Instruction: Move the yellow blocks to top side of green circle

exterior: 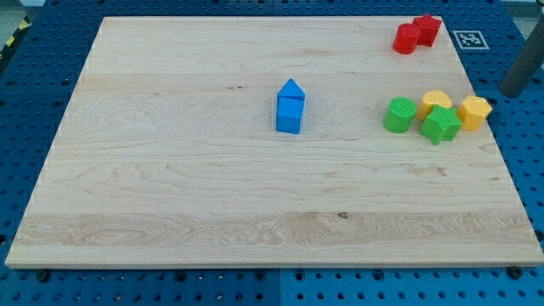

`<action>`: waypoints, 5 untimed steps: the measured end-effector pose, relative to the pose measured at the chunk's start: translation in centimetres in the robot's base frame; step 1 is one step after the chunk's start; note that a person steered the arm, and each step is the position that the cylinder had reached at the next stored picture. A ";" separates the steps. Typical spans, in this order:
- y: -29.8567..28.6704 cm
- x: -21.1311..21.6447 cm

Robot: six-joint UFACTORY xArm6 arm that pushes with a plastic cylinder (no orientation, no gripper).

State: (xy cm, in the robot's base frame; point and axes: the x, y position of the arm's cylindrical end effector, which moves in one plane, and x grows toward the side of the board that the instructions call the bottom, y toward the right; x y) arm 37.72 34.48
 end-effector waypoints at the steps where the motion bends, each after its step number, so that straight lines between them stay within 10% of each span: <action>1: 0.1 0.1; 5: -5.6 5.5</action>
State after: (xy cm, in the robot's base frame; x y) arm 43.23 28.85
